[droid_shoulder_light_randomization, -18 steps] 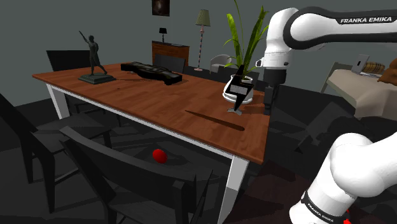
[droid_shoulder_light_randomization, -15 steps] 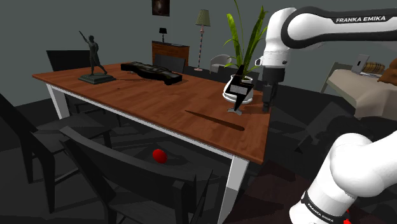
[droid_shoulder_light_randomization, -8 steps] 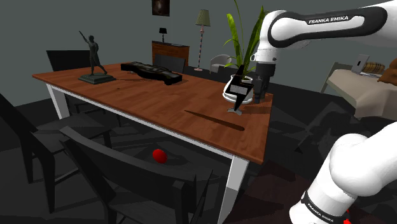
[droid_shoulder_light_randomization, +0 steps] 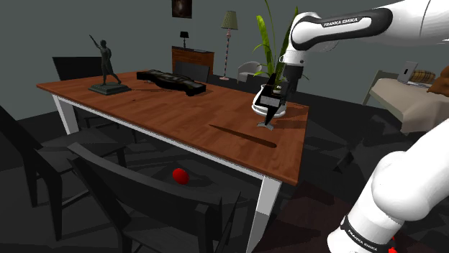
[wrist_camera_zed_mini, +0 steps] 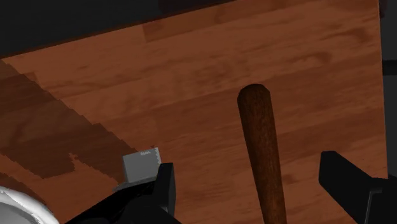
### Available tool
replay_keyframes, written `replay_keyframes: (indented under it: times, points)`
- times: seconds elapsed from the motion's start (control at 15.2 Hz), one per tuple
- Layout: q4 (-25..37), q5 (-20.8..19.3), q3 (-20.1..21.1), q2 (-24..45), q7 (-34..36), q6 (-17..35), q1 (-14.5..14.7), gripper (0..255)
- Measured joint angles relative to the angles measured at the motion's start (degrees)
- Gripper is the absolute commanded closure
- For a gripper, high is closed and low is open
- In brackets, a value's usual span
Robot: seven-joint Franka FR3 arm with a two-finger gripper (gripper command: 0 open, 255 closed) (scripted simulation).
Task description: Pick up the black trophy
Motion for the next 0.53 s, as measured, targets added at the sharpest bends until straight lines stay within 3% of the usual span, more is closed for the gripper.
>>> replay_keyframes:
  times: [0.53]
  points:
    - [16.14,2.79,-4.66,13.48,-6.35,0.96,-1.83,0]
